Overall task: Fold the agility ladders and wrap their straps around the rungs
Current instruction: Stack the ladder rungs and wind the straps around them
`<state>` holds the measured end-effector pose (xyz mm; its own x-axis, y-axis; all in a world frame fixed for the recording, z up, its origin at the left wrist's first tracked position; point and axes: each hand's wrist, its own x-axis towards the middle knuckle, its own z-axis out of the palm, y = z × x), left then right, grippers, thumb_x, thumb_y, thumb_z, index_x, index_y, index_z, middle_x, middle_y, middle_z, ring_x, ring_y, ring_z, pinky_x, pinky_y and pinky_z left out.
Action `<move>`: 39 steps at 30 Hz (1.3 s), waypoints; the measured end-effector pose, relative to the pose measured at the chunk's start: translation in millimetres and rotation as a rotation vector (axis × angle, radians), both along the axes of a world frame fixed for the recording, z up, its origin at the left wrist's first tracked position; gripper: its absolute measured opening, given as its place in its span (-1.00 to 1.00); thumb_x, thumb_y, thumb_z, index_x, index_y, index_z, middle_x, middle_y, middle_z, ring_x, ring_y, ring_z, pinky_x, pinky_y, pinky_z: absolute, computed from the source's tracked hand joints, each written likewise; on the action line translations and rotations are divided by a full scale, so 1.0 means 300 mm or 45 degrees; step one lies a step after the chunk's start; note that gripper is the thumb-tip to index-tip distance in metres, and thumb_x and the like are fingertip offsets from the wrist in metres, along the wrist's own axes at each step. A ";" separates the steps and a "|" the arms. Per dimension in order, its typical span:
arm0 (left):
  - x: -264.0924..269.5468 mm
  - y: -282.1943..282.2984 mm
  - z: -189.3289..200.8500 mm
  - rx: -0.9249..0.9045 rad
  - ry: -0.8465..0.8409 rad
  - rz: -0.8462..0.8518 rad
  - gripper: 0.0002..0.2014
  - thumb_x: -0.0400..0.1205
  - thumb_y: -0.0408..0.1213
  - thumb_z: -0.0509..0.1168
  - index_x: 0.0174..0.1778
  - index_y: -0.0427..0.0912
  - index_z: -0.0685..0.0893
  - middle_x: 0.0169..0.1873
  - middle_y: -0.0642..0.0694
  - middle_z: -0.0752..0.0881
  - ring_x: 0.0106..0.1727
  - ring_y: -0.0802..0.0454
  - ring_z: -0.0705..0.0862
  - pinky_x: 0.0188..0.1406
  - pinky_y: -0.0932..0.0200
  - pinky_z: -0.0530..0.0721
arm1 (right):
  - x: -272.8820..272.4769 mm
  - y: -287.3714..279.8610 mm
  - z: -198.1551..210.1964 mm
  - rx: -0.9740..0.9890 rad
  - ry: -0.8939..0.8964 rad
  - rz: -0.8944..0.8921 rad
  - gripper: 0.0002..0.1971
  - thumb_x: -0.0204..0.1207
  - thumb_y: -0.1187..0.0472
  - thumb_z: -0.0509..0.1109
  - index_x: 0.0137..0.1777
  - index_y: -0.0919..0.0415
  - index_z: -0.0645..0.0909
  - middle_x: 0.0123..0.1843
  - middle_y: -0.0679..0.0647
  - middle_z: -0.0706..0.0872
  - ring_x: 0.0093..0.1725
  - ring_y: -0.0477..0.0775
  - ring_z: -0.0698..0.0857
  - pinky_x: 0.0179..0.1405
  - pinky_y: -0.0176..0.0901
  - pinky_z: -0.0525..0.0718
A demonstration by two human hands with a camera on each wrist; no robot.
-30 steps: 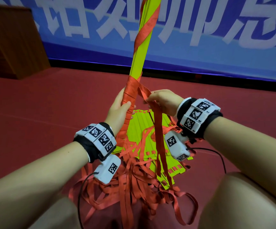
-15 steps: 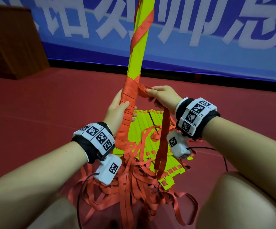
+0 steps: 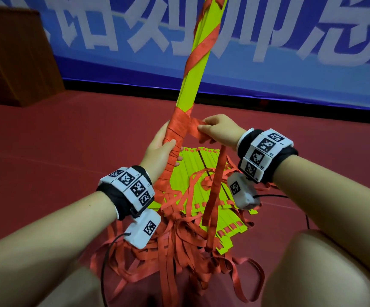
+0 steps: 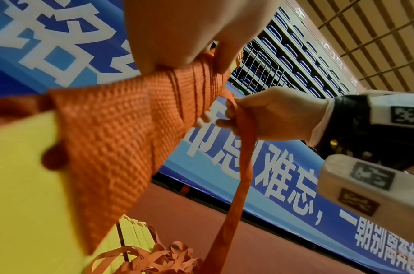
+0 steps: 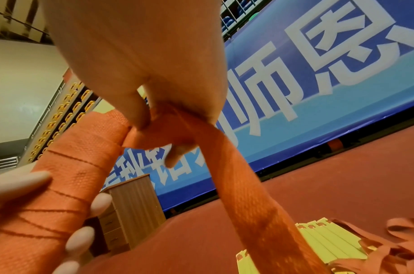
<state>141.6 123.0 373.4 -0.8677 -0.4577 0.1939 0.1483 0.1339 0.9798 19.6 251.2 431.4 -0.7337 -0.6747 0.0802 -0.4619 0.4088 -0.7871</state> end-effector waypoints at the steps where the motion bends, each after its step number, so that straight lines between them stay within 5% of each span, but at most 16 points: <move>1: 0.001 0.003 0.000 -0.017 -0.005 0.000 -0.52 0.76 -0.39 0.08 0.39 0.35 0.37 -0.14 -0.15 0.71 -0.27 -0.02 0.68 -0.24 0.07 0.69 | -0.001 -0.005 -0.006 0.013 -0.010 -0.012 -0.73 0.68 0.29 0.21 -0.25 0.15 0.59 -0.32 0.08 0.69 -0.28 0.05 0.66 -0.18 -0.13 0.60; 3: 0.001 0.011 0.001 -0.057 -0.017 0.012 -0.51 0.76 -0.39 0.08 0.43 0.34 0.36 -0.11 -0.15 0.69 -0.26 -0.01 0.68 -0.24 0.09 0.68 | 0.000 -0.013 -0.018 -0.046 -0.095 -0.038 -0.73 0.69 0.32 0.18 -0.25 0.19 0.56 -0.25 0.18 0.69 -0.23 0.14 0.66 -0.14 -0.06 0.62; 5: -0.003 0.014 0.001 -0.092 -0.041 0.036 -0.48 0.75 -0.38 0.09 0.50 0.31 0.33 -0.06 -0.18 0.67 -0.23 -0.02 0.67 -0.25 0.09 0.68 | 0.005 -0.018 -0.026 -0.203 -0.290 -0.036 -0.75 0.69 0.38 0.15 -0.21 0.26 0.55 -0.23 0.22 0.72 -0.43 0.02 0.70 -0.38 -0.20 0.66; 8: -0.007 0.009 -0.002 -0.116 -0.064 0.056 -0.47 0.74 -0.38 0.08 0.56 0.26 0.32 -0.06 -0.16 0.67 -0.23 -0.03 0.67 -0.24 0.09 0.68 | 0.010 -0.020 -0.026 -0.289 -0.373 -0.058 -0.74 0.62 0.47 0.18 -0.28 0.27 0.55 -0.24 0.24 0.70 -0.68 -0.17 0.46 -0.74 -0.40 0.36; 15: 0.004 0.017 0.002 -0.186 -0.077 0.055 -0.47 0.76 -0.35 0.07 0.51 0.37 0.30 -0.03 -0.13 0.67 -0.21 -0.02 0.67 -0.20 0.09 0.69 | -0.002 -0.013 -0.014 -0.335 -0.563 -0.120 -0.76 0.62 0.36 0.29 -0.30 0.31 0.58 -0.42 0.08 0.72 -0.73 -0.17 0.28 -0.75 -0.43 0.19; 20: -0.019 0.010 -0.030 -0.581 -0.228 0.119 -0.44 0.77 -0.25 0.06 0.63 0.36 0.14 -0.04 -0.18 0.59 -0.30 -0.07 0.59 -0.34 0.14 0.53 | 0.002 -0.033 -0.019 -0.399 -0.782 -0.182 -0.76 0.71 0.30 0.18 -0.22 0.24 0.51 -0.47 0.10 0.72 -0.76 -0.23 0.31 -0.80 -0.46 0.21; 23: -0.027 0.014 -0.051 -0.788 -0.385 0.101 -0.47 0.78 -0.11 -0.02 0.63 0.42 0.04 0.04 -0.20 0.47 -0.03 -0.26 0.58 0.00 -0.02 0.60 | 0.004 -0.052 -0.026 -0.506 -0.811 -0.284 -0.82 0.63 0.28 0.15 -0.19 0.24 0.51 -0.31 0.26 0.68 -0.74 -0.14 0.39 -0.77 -0.42 0.28; 26: -0.025 0.027 -0.060 -0.865 -0.381 0.080 -0.47 0.80 -0.16 -0.02 0.65 0.36 0.03 0.06 -0.14 0.40 0.24 -0.27 0.42 0.40 -0.08 0.41 | 0.006 -0.058 -0.033 -0.619 -0.700 -0.377 -0.85 0.56 0.19 0.22 -0.18 0.23 0.53 -0.29 0.25 0.63 -0.66 -0.03 0.44 -0.68 -0.35 0.34; 29: -0.029 0.019 -0.067 -0.828 -0.318 0.127 -0.43 0.78 -0.25 0.09 0.64 0.32 0.12 0.04 -0.10 0.37 0.23 -0.20 0.40 0.35 0.09 0.32 | 0.011 -0.062 -0.043 -0.576 -0.468 -0.320 -0.69 0.61 0.10 0.29 -0.35 0.19 0.53 -0.56 0.08 0.54 -0.63 -0.01 0.44 -0.60 -0.29 0.37; 33: -0.015 0.013 -0.057 -0.760 -0.221 0.167 -0.32 0.68 -0.26 0.29 0.64 0.30 0.17 0.04 -0.12 0.43 0.18 -0.24 0.52 0.33 -0.01 0.49 | 0.007 -0.068 -0.060 -0.562 -0.248 -0.215 -0.68 0.64 0.31 0.26 -0.39 0.20 0.54 -0.49 0.11 0.50 -0.53 -0.01 0.42 -0.52 -0.23 0.38; 36: -0.014 -0.017 -0.036 -0.519 -0.190 0.068 -0.18 0.61 -0.13 0.40 0.67 0.30 0.05 0.26 -0.28 0.57 0.27 -0.21 0.62 0.34 -0.08 0.58 | 0.002 -0.060 -0.045 -0.628 -0.300 -0.135 -0.69 0.67 0.37 0.23 -0.35 0.23 0.55 -0.59 -0.02 0.51 -0.62 -0.15 0.40 -0.59 -0.37 0.36; 39: 0.001 -0.042 -0.014 -0.194 -0.237 -0.071 -0.12 0.49 0.00 0.50 0.64 0.33 0.11 0.26 -0.29 0.67 0.18 -0.21 0.73 0.21 -0.19 0.70 | 0.013 -0.053 -0.028 -0.665 -0.429 0.033 -0.75 0.66 0.36 0.24 -0.27 0.28 0.55 -0.53 0.06 0.43 -0.61 -0.16 0.33 -0.59 -0.39 0.25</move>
<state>141.9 110.5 369.3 -0.9180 -0.3860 0.0915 -0.0215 0.2786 0.9602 23.5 235.4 423.0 -0.7600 -0.6268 0.1718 -0.1581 -0.0781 -0.9843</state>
